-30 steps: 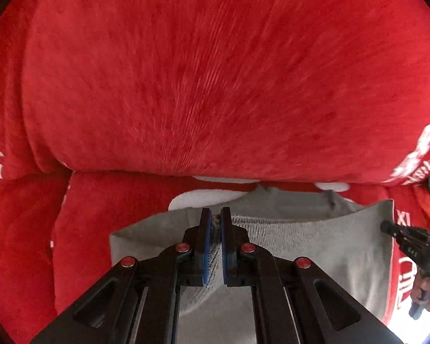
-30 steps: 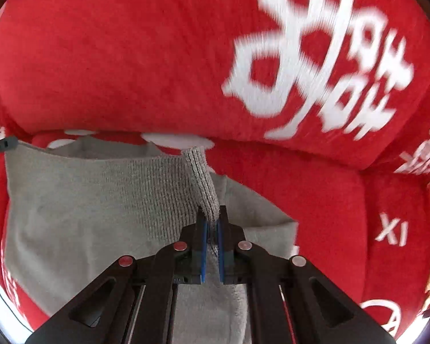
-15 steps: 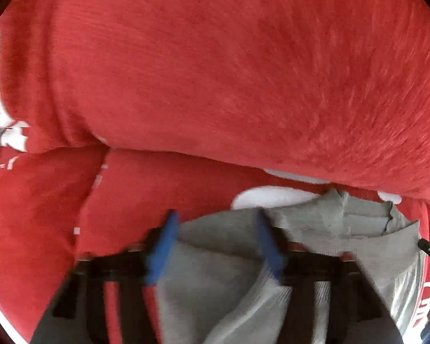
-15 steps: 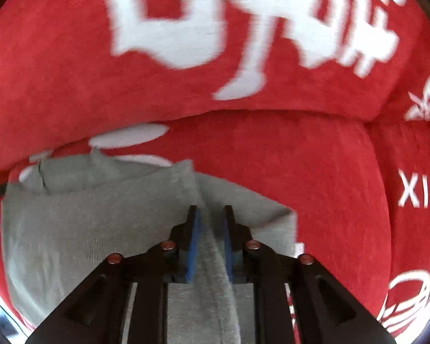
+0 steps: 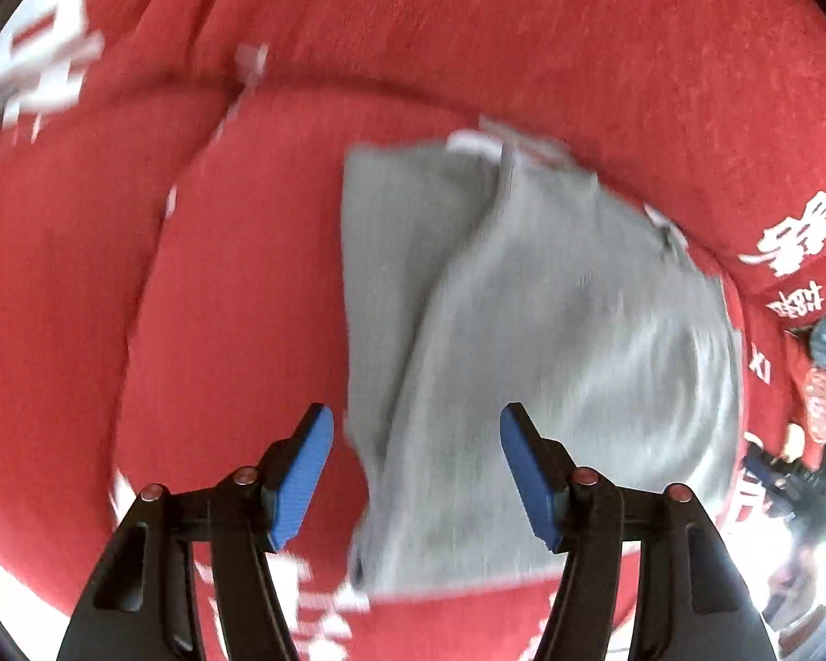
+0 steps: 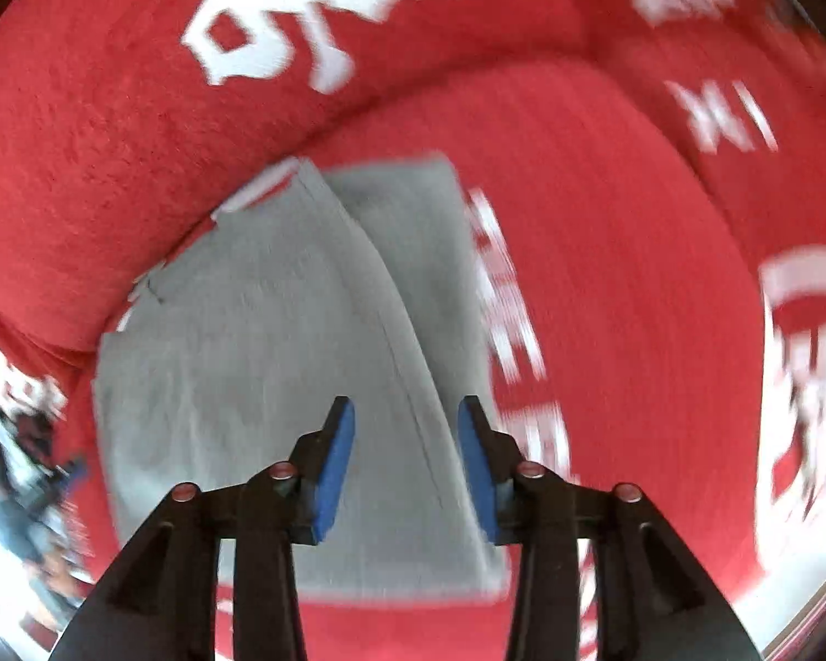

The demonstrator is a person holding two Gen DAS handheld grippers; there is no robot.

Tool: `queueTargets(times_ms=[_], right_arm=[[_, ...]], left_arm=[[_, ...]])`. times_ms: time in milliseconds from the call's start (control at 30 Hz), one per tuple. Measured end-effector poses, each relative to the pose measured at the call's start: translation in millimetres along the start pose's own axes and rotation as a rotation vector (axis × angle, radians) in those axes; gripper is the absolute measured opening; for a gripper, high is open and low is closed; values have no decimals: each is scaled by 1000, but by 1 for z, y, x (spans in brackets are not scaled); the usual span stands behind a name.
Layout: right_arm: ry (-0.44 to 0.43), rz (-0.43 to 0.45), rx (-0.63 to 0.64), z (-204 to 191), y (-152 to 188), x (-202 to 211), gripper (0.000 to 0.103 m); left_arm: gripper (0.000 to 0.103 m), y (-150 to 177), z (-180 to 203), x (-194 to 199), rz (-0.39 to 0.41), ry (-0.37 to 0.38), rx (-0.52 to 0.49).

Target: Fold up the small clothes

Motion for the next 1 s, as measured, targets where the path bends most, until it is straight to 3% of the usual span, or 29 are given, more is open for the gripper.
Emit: queueTargets(times_ms=[133, 267, 633, 700, 733, 767, 867, 1000], right_arm=[[-97, -55, -196, 37, 46, -4, 50], [-196, -40, -334, 52, 59, -16, 50], [-309, -46, -515, 60, 92, -26, 53], [-346, -24, -539, 59, 86, -27, 51], [-349, -22, -536, 57, 81, -27, 35], [-316, -33, -513, 52, 75, -28, 7], [-253, -35, -380, 34, 60, -18, 7], [-178, -24, -216, 23, 62, 1, 7]], left_arm=[[64, 33, -12, -8, -72, 90, 70], [64, 48, -20, -22, -123, 136, 126], [64, 54, -23, -22, -105, 158, 160], [36, 53, -18, -20, -86, 112, 113], [7, 52, -18, -19, -86, 96, 95], [7, 52, -16, -17, -83, 96, 82], [7, 54, -9, 1, -35, 104, 24], [7, 60, -5, 7, -14, 60, -44]])
Point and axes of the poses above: each gripper's, at about its wrist camera, not at the fingertips, and x roughly against the way its jaws point, z to its right, y to its underside, the point moved 2 cm from there along -x, roughly the way its jaws point, and after that the axes turned 2 degrees about -x, right-handed, at the moved point
